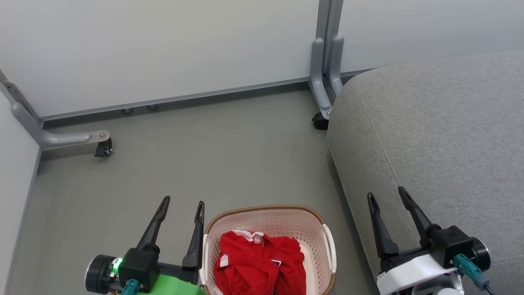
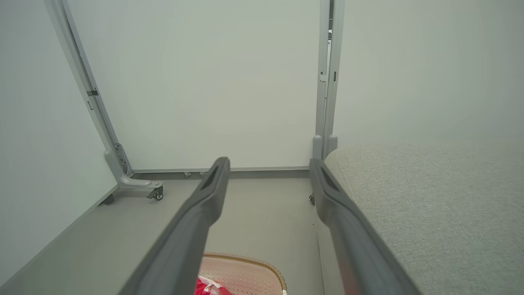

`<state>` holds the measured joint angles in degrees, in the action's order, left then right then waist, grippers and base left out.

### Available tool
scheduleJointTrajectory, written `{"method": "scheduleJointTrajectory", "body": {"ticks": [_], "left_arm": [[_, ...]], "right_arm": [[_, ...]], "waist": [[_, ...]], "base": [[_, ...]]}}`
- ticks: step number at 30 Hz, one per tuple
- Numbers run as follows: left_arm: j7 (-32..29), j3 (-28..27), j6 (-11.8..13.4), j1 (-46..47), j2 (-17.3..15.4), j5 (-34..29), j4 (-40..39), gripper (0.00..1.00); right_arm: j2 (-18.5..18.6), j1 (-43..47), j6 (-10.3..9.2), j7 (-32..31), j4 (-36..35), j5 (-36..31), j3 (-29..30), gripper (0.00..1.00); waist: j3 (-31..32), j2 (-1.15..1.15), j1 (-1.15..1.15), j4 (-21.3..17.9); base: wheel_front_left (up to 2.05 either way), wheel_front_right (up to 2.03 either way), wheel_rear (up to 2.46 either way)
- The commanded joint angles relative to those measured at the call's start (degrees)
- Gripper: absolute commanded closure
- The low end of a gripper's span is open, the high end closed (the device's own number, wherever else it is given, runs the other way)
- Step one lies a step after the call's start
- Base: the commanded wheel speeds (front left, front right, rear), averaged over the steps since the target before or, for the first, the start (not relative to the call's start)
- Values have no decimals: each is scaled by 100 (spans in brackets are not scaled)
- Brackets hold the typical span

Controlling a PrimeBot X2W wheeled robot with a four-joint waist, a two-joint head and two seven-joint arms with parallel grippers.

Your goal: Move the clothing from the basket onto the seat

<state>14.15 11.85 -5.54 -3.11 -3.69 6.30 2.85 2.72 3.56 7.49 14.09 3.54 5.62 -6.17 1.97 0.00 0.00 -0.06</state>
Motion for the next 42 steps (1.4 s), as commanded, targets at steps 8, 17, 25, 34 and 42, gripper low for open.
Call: {"method": "scheduleJointTrajectory", "body": {"ticks": [8, 17, 25, 34, 42], "left_arm": [[125, 30, -86, -99, 26, -434, 11, 0], [102, -9, -121, -81, 49, -465, 47, 0], [102, -13, -141, -65, 58, -477, 58, 0], [102, -12, -157, -64, 66, -503, 67, 0], [102, -5, -177, -44, 69, -520, 76, 0]], "right_arm": [[27, 100, 0, 128, -54, -408, -66, 0], [26, 94, 0, 115, -37, -349, -74, 0], [26, 78, 0, 115, -58, -343, -77, 0], [26, 74, 0, 115, -76, -325, -91, 0], [26, 58, 0, 115, -83, -306, -101, 0]], "waist": [[-2, 0, 0, -2], [-9, 0, 0, -11], [-11, 0, 0, -6], [-20, 0, 0, 6], [-48, 0, 0, 13]], "base": [[0, 0, 0], [0, 0, 0], [0, 0, 0], [0, 0, 0], [0, 0, 0]]}}
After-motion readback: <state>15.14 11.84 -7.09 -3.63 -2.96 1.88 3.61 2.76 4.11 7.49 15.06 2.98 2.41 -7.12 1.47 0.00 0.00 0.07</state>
